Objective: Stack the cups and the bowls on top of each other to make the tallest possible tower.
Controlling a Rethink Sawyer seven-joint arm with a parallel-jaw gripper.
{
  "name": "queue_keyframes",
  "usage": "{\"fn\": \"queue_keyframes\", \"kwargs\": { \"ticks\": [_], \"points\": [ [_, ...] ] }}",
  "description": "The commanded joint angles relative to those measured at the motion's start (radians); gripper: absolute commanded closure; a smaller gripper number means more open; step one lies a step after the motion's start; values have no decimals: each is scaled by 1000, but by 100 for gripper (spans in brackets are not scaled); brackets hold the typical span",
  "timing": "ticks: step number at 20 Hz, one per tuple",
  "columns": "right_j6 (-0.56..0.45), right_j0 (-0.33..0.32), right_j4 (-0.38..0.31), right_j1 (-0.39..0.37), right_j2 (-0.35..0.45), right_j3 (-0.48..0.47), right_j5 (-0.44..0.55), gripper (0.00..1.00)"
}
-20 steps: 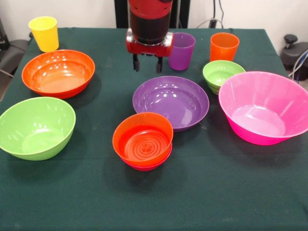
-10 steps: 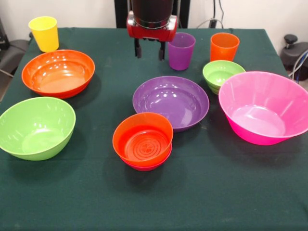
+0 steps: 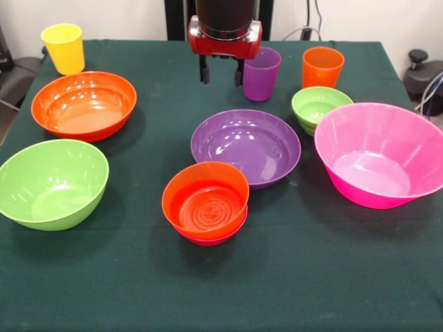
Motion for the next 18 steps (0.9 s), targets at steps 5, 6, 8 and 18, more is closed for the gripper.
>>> {"fn": "queue_keyframes", "kwargs": {
  "ticks": [5,6,8,18],
  "points": [
    [-107,-16,-11,46,68,12,97,0],
    [-110,-20,-12,40,68,20,95,0],
    [-117,-34,-16,25,68,48,83,0],
    [-118,-45,-33,26,72,53,73,0]
  ]
}}
